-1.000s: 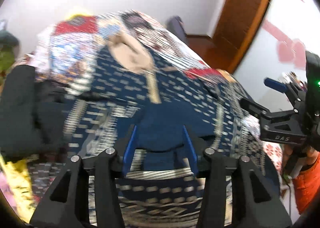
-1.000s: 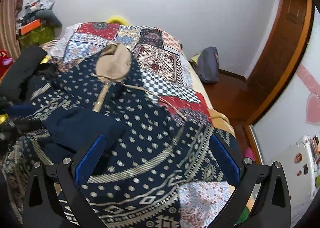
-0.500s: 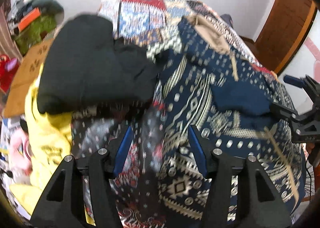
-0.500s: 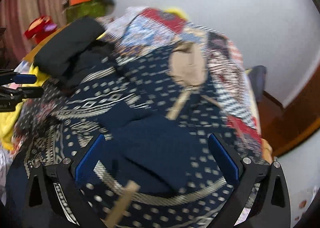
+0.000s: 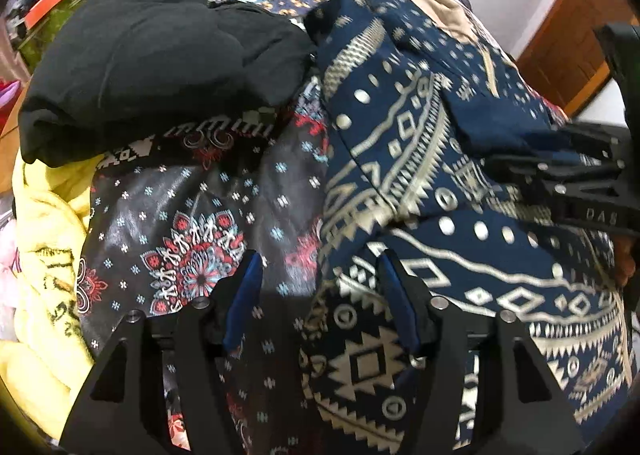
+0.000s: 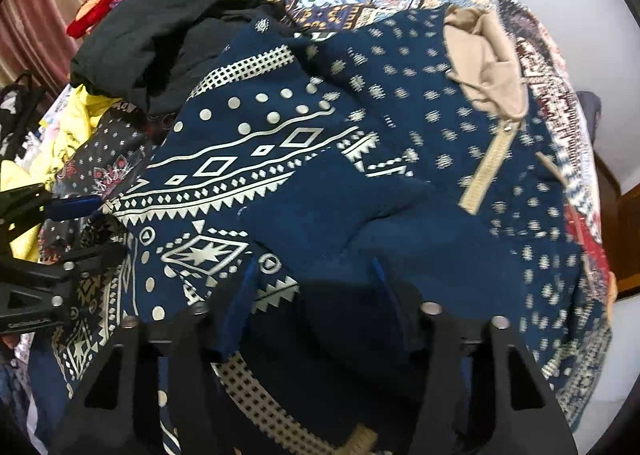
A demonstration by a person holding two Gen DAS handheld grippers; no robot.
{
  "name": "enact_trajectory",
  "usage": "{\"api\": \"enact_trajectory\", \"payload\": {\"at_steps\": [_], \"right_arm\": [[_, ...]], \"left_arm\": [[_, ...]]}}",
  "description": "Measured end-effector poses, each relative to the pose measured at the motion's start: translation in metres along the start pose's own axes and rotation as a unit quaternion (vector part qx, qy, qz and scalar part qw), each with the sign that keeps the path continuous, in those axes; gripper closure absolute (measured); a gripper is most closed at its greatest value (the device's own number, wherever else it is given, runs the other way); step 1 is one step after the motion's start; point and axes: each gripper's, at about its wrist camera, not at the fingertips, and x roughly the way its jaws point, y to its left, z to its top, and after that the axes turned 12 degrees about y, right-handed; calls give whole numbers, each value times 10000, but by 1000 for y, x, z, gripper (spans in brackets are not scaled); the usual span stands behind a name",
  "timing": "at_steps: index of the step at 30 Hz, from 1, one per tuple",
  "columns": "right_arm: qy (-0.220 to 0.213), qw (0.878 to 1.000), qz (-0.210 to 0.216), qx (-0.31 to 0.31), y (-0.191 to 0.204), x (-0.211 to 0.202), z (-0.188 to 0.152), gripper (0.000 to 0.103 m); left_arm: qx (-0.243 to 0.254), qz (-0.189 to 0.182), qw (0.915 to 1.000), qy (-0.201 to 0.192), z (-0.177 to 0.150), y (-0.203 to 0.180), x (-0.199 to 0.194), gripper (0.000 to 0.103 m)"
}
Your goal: Fold large clothes
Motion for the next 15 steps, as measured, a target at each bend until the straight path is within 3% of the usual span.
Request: {"api": "enact_trajectory", "payload": {"at_steps": [2,3,4,7,15], "right_arm": [[-78,10000,-41,-1,-1,-2,0,73],[-125,9998,-158,21,-2,-4,0,88],[-168,9996,-243,42,-3,-6,0,93],[-467,9986,-118,211,-13,-21,0,93],[-1699,9820,-487,669,-48,-110,-1,93]], "left_arm": [[-167,-39,9998,-24,6,4,2,42],[-237,-37,9997,-30,8,6,3,42],[-304,-18,9995,-41,10,8,3,42],[-464,19,9989,-56,17,11,6,42],[-554,365,9975,-226,24,9,5,42]]}}
